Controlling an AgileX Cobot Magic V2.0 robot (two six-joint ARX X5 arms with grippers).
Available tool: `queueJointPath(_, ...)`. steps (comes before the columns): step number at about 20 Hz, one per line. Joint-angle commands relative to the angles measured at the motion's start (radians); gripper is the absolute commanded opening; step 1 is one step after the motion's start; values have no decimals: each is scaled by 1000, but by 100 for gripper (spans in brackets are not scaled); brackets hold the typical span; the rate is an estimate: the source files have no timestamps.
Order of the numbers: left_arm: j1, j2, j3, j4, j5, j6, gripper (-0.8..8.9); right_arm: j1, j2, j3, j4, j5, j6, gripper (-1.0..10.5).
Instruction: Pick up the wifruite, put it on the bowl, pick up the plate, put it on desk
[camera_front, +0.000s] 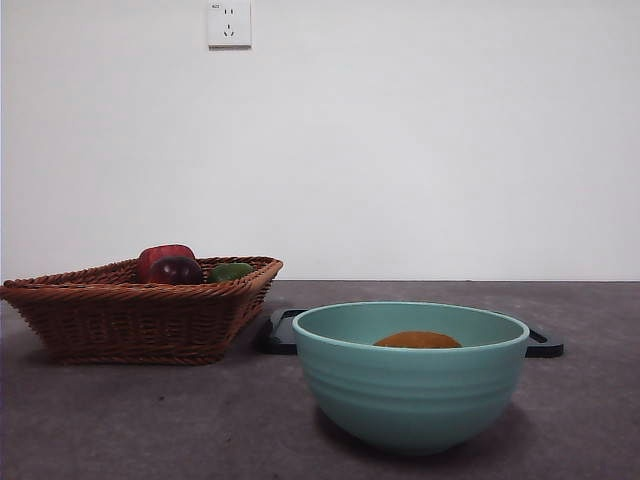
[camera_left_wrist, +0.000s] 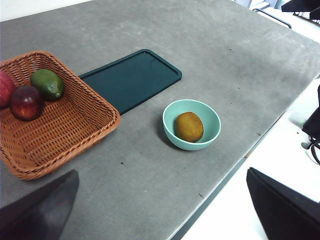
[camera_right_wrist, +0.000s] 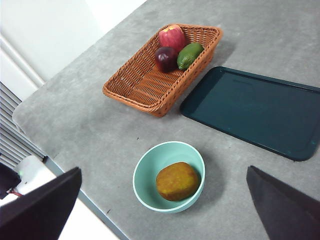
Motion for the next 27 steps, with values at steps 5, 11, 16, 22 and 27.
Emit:
queueJointPath(5, -10, 1, 12, 16, -6, 14, 625, 5, 34, 15, 7, 45, 76, 520)
queueJointPath(11, -10, 1, 12, 16, -6, 14, 625, 5, 204, 16, 2, 6, 69, 512)
queueJointPath(16, -10, 1, 12, 16, -6, 14, 625, 51, 419, 16, 3, -6, 69, 513)
queueJointPath(22, -10, 1, 12, 17, -6, 14, 625, 99, 697, 25, 2, 80, 74, 513)
queueJointPath(27, -10, 1, 12, 17, -6, 14, 625, 129, 871, 29, 18, 134, 69, 513)
